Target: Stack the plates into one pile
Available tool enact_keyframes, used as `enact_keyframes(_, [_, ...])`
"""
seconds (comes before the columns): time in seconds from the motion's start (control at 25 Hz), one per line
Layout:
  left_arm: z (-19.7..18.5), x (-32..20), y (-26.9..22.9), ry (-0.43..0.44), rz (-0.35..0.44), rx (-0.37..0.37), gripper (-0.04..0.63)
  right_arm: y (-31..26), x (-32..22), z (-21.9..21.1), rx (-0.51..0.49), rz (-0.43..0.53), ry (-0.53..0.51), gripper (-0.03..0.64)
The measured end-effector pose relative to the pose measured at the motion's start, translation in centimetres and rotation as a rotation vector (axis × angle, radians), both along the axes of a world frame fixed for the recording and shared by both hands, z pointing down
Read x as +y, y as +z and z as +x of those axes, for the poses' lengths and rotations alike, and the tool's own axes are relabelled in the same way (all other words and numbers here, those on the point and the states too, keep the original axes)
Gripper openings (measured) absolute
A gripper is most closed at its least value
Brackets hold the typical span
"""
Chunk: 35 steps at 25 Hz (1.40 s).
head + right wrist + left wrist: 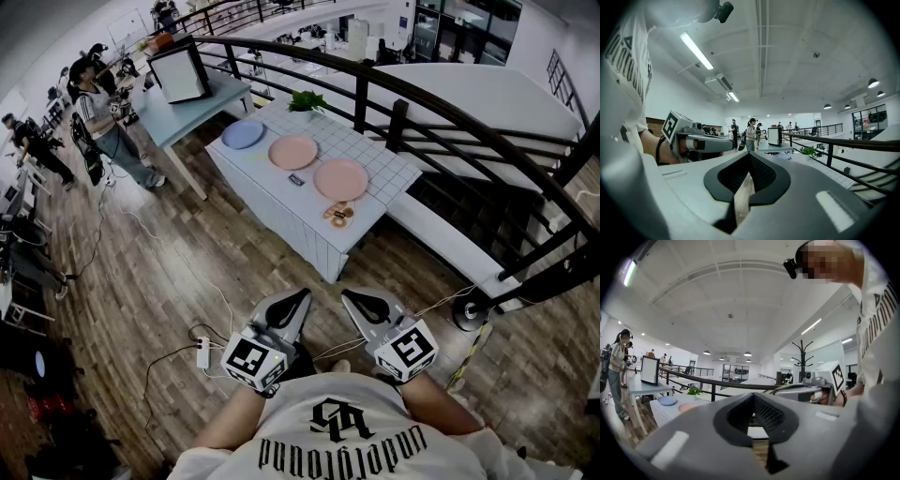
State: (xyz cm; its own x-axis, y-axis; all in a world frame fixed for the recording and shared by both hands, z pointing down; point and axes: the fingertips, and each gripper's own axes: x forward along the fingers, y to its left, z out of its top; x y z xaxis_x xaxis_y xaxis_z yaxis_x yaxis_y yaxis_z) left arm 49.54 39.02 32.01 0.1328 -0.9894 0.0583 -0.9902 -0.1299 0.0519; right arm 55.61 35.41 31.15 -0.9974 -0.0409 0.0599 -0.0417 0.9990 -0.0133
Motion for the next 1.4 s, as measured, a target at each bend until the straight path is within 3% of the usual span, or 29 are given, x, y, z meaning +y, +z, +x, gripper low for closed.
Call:
enact_keyframes(0.56, [-2.5, -3.8, 0.4, 0.029, -0.001, 0.02, 0.049, 0.3, -3.3, -2.6, 0.005, -0.015, 0.036, 0.002])
enact_keyframes(0.76, [-4.9, -5.2, 0.8, 0.044, 0.002, 0.038, 0.049, 0.5, -4.8, -4.9, 0.016, -0.018, 0.052, 0.002])
enact_keyframes(1.04, [-11.0, -7.1, 0.8, 0.056, 0.017, 0.055, 0.049, 1.1, -7.1, -10.8, 0.049, -0.018, 0.065, 0.002])
enact_keyframes(1.4, [-23.7, -8.3, 0.5, 0.067, 0.024, 0.037, 0.049, 1.2, -8.4, -23.9, 0.054, -0.009, 0.066, 0.002])
